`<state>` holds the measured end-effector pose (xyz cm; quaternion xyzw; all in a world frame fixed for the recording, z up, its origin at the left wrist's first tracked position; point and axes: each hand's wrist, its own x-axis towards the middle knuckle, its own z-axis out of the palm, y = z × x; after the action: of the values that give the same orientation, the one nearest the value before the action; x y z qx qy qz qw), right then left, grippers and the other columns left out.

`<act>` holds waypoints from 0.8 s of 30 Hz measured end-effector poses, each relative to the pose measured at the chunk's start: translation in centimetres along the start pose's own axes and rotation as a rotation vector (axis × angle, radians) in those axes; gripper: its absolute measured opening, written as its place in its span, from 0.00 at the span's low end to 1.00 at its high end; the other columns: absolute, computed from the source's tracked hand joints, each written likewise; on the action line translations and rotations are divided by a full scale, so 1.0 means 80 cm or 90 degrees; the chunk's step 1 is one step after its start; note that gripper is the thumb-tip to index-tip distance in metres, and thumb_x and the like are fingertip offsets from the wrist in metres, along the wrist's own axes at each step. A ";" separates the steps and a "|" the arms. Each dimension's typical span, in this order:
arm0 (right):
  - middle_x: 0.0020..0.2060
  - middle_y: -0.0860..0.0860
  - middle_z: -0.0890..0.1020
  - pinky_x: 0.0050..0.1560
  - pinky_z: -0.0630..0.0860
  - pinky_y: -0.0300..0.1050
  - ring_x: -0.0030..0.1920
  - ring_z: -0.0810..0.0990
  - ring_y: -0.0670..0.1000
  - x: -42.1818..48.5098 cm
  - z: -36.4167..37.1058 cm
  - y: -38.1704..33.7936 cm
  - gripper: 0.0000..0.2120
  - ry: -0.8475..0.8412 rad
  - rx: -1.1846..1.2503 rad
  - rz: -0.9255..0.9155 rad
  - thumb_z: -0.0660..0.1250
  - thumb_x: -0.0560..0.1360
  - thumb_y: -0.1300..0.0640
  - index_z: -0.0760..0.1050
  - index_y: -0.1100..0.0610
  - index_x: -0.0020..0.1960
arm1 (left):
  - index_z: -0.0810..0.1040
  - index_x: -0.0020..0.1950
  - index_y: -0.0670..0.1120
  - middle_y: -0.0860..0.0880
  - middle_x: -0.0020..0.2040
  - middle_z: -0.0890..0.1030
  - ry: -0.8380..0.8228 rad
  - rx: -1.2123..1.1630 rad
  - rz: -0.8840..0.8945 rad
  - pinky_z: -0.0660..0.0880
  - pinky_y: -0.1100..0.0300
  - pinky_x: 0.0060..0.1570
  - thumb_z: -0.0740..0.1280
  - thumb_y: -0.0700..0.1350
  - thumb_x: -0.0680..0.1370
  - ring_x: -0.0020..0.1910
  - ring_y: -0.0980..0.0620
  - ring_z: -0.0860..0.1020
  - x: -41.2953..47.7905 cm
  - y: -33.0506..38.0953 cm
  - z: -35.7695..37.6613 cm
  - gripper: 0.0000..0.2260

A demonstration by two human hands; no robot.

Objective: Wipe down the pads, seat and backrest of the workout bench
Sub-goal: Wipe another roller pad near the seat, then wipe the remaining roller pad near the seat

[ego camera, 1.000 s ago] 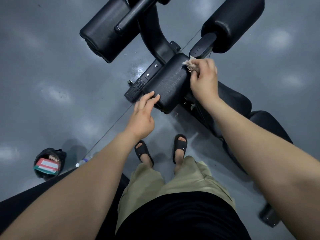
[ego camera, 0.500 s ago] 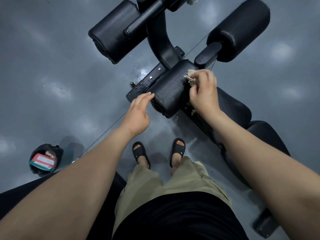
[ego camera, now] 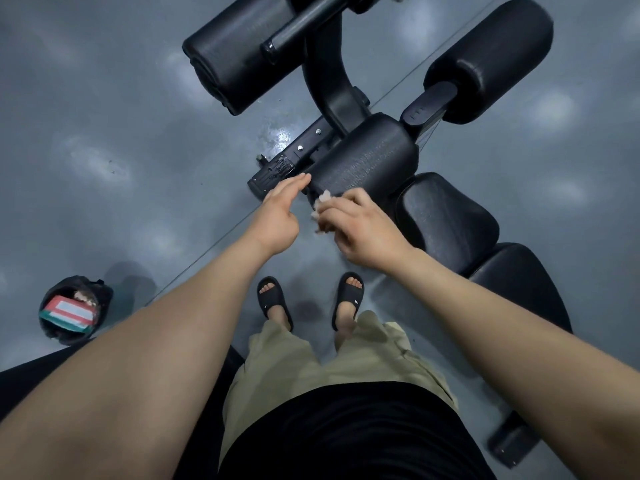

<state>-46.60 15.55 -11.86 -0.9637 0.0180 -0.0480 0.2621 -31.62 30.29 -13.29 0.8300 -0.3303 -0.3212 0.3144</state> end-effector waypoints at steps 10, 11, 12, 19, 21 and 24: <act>0.59 0.51 0.79 0.58 0.73 0.51 0.54 0.74 0.60 0.014 -0.008 0.001 0.16 0.071 -0.019 0.054 0.61 0.71 0.66 0.79 0.58 0.55 | 0.67 0.77 0.44 0.48 0.77 0.66 -0.039 -0.031 -0.054 0.53 0.71 0.72 0.55 0.27 0.73 0.76 0.52 0.63 0.008 0.009 -0.009 0.32; 0.59 0.51 0.79 0.58 0.73 0.50 0.53 0.74 0.59 0.009 -0.009 -0.002 0.15 0.054 -0.019 0.040 0.61 0.70 0.65 0.79 0.58 0.55 | 0.67 0.77 0.45 0.48 0.77 0.66 -0.053 -0.024 -0.053 0.53 0.70 0.72 0.56 0.29 0.74 0.76 0.52 0.63 0.011 0.012 -0.010 0.32; 0.58 0.51 0.79 0.58 0.73 0.50 0.52 0.74 0.59 0.007 -0.009 -0.004 0.15 0.034 -0.002 0.040 0.61 0.70 0.65 0.79 0.57 0.54 | 0.66 0.78 0.45 0.49 0.78 0.65 -0.061 -0.017 -0.065 0.53 0.68 0.73 0.57 0.30 0.75 0.77 0.52 0.62 0.013 0.010 -0.012 0.31; 0.52 0.49 0.76 0.56 0.73 0.37 0.50 0.76 0.45 0.003 -0.065 -0.026 0.12 0.125 0.234 0.390 0.62 0.73 0.63 0.79 0.54 0.53 | 0.62 0.79 0.47 0.43 0.78 0.64 -0.203 0.153 -0.134 0.59 0.49 0.76 0.60 0.51 0.77 0.76 0.40 0.61 0.029 0.032 -0.038 0.30; 0.48 0.47 0.78 0.54 0.77 0.40 0.45 0.78 0.42 0.007 -0.084 -0.030 0.08 0.181 0.333 0.515 0.64 0.76 0.62 0.78 0.52 0.51 | 0.71 0.71 0.48 0.43 0.69 0.74 -0.180 0.125 -0.100 0.67 0.49 0.71 0.59 0.52 0.71 0.69 0.41 0.69 0.033 0.047 -0.050 0.28; 0.45 0.52 0.82 0.56 0.81 0.63 0.44 0.81 0.50 0.021 -0.112 -0.039 0.06 0.263 0.565 0.597 0.64 0.79 0.61 0.77 0.51 0.51 | 0.77 0.55 0.55 0.52 0.53 0.81 -0.111 -0.007 -0.032 0.77 0.52 0.58 0.64 0.45 0.75 0.53 0.49 0.79 0.031 0.086 -0.075 0.10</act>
<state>-45.81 13.64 -2.42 -0.6261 0.4628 -0.1154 0.6168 -28.15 26.29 -5.44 0.8051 -0.3340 -0.4019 0.2806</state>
